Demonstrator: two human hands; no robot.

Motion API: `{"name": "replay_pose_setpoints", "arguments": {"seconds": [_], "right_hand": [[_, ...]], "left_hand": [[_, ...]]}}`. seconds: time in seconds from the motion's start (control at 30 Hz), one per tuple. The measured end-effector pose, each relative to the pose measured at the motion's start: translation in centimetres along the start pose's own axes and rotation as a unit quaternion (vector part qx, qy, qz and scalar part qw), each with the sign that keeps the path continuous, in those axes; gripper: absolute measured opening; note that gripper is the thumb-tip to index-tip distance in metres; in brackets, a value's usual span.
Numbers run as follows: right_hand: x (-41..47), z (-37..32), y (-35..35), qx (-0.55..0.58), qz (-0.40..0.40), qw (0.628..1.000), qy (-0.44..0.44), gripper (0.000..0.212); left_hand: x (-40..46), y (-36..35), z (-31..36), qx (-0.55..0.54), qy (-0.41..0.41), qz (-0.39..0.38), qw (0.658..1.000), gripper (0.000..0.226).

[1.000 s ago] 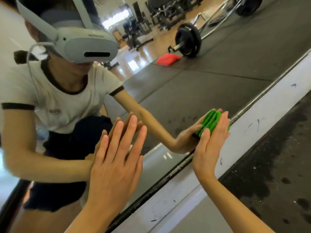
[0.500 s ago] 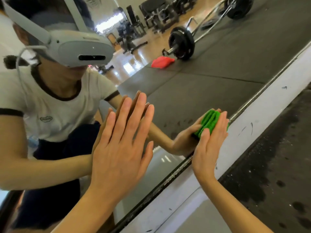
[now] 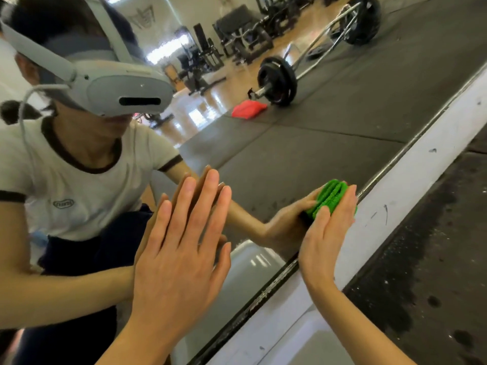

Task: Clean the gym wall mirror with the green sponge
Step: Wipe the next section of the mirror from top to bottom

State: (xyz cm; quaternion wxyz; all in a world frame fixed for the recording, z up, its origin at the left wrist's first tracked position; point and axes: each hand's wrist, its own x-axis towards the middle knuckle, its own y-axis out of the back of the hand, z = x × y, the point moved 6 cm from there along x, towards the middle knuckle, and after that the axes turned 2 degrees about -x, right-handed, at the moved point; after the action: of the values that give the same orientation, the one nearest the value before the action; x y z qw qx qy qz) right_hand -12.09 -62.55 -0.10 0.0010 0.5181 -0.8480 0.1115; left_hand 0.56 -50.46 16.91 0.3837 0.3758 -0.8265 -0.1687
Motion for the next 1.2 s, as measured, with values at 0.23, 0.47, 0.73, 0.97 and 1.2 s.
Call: {"name": "replay_pose_setpoints", "arguments": {"seconds": [0.23, 0.47, 0.73, 0.97, 1.2], "right_hand": [[-5.7, -8.3, -2.8, -0.012, -0.094, 0.968, 0.231, 0.064], [6.6, -1.4, 0.9, -0.007, 0.046, 0.999, -0.009, 0.064], [-5.1, -4.3, -1.3, 0.030, -0.070, 0.992, 0.096, 0.061], [5.9, 0.1, 1.0, -0.001, 0.066, 0.994, -0.088, 0.060], [-0.8, -14.5, -4.1, -0.033, -0.050, 0.948, 0.313, 0.058]], "left_hand": [[0.0, -0.2, 0.1, 0.017, -0.005, 0.001, 1.000, 0.073], [0.1, 0.0, 0.0, 0.015, -0.004, 0.008, 1.000, 0.068], [-0.1, -0.1, 0.1, 0.030, -0.006, -0.001, 1.000, 0.070], [-0.1, -0.1, 0.1, 0.020, -0.009, 0.002, 1.000, 0.069], [0.1, 0.0, -0.1, 0.005, -0.014, -0.025, 1.000, 0.071]]}}
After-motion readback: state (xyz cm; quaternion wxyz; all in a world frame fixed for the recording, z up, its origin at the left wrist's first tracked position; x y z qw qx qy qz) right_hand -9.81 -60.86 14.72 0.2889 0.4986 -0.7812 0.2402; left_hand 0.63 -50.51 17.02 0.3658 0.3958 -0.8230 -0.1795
